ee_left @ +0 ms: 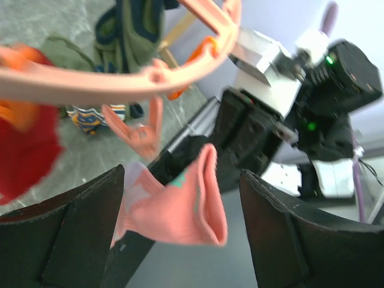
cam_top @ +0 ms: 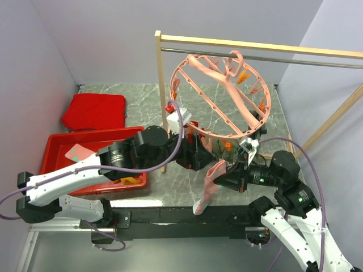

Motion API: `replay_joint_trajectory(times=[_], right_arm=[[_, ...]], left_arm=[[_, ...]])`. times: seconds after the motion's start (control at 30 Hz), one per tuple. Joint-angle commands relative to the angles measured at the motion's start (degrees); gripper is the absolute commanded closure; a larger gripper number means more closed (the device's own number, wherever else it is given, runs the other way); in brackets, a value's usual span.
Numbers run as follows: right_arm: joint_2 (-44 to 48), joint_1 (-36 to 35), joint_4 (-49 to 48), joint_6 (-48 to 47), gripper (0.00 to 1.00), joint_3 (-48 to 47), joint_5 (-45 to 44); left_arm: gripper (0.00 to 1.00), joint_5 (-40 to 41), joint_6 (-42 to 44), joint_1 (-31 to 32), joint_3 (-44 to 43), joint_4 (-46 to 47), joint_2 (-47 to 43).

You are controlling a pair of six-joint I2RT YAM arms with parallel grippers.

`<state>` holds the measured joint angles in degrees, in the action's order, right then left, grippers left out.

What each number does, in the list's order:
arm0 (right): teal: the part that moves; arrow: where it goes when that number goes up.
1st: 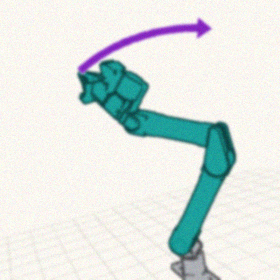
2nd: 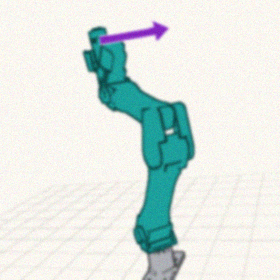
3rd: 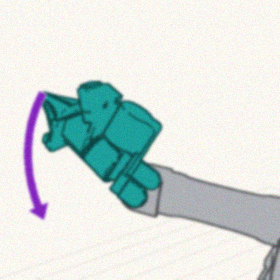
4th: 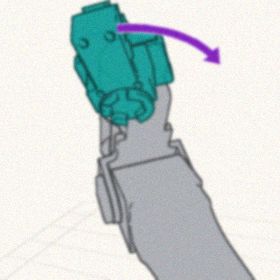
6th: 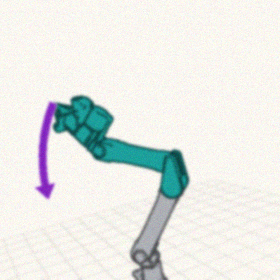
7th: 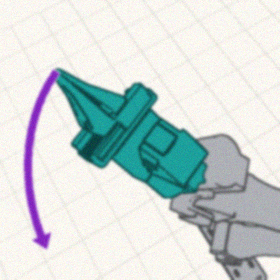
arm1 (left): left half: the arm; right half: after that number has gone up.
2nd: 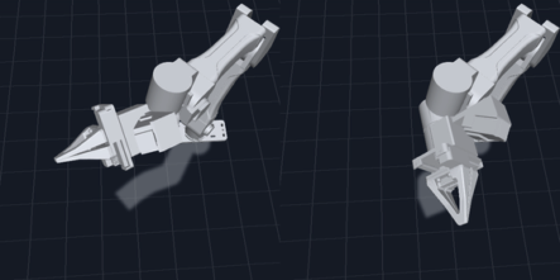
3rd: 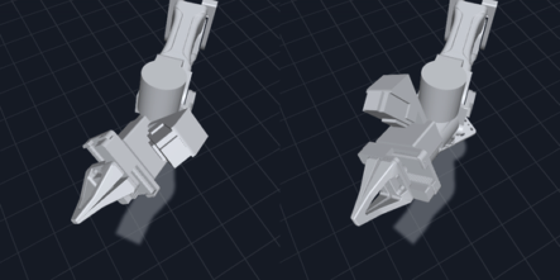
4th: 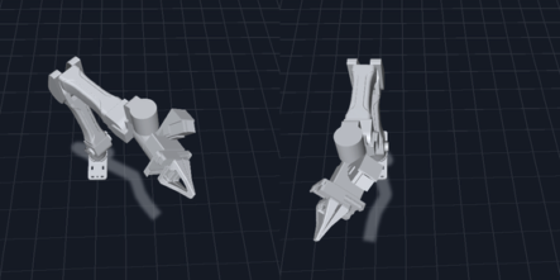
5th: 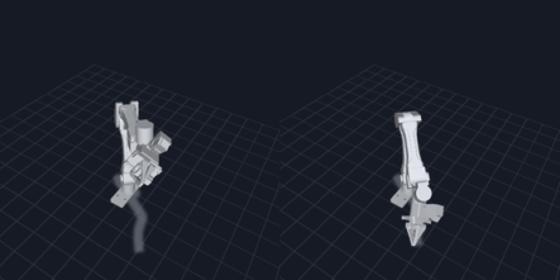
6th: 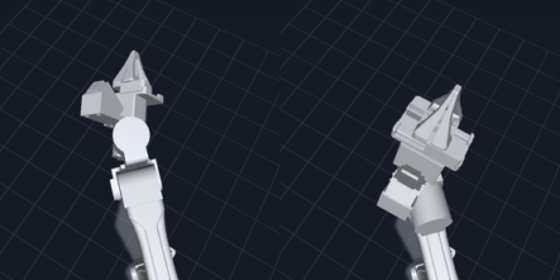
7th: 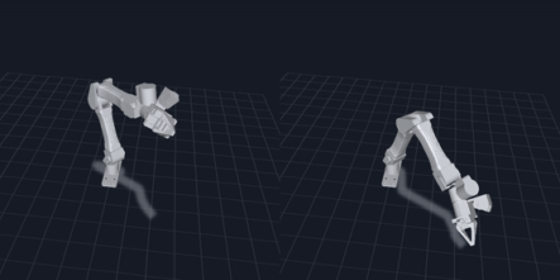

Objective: Remove the socks clipped to the hanger

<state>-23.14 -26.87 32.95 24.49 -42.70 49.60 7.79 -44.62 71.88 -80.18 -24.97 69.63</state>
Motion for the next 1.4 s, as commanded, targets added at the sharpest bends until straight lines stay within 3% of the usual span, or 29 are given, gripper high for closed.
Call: replay_joint_trajectory(times=[0.0, 0.3, 0.4, 0.43, 0.47, 0.53, 0.57, 0.6, 0.7, 0.8, 0.87, 1.1, 1.37], right_arm=[[-0.9, -0.4, -4.1, 0.8, 1.0, -2.0, 0.1], [-1.3, -0.4, -7.2, 3.9, 1.0, -2.3, -0.7], [-1.0, -0.5, -8.1, 4.6, 1.0, -2.2, -0.7], [-1.1, -0.4, -8.2, 4.7, 1.0, -2.1, -0.7], [-1.0, -0.4, -8.4, 4.8, 1.0, -2.0, -0.6], [-0.9, -0.5, -8.4, 5.0, 1.0, -2.0, -0.7], [-1.0, -0.5, -8.3, 5.0, 1.0, -1.9, -0.9], [-1.0, -0.4, -8.2, 5.0, 0.93, -2.0, -1.3], [-1.1, -0.4, -7.1, 4.5, 0.64, -2.3, -2.4], [-1.2, -0.4, -6.1, 4.2, 0.47, -2.3, -3.6], [-0.9, -0.4, -5.8, 4.2, 0.42, -2.2, -4.4], [-1.0, -0.4, -5.1, 4.1, 0.39, -1.7, -5.8], [-1.7, -0.4, -4.4, 3.5, 0.39, -2.0, -5.5]], left_arm=[[0.2, -6.6, 1.8, 0.0, 0.9, 3.1, -2.0], [0.29, -15.2, 3.7, 0.1, -1.5, 0.4, 3.0], [0.37, -15.6, 4.1, 0.1, -1.4, 0.1, 3.0], [0.42, -15.6, 4.1, 0.1, -1.0, 0.2, 2.7], [0.6, -15.1, 4.0, 0.1, -0.8, 0.1, 2.5], [0.76, -13.8, 3.3, 0.1, -0.4, -1.0, 1.8], [0.94, -12.8, 3.1, 0.1, -0.2, -1.7, 1.5], [0.99, -9.4, 2.8, 0.1, -0.3, -2.4, 1.2], [0.99, -2.1, 1.9, 0.1, -1.1, -7.0, 0.0], [0.99, 4.6, 1.4, 0.0, -3.4, -13.4, -1.2], [0.99, 10.3, 2.2, -0.1, -5.5, -18.0, -2.4], [0.99, 26.2, 2.3, -4.5, -14.5, -32.5, -5.2], [0.99, 40.5, 9.3, -7.6, -28.2, -40.3, -6.1]])
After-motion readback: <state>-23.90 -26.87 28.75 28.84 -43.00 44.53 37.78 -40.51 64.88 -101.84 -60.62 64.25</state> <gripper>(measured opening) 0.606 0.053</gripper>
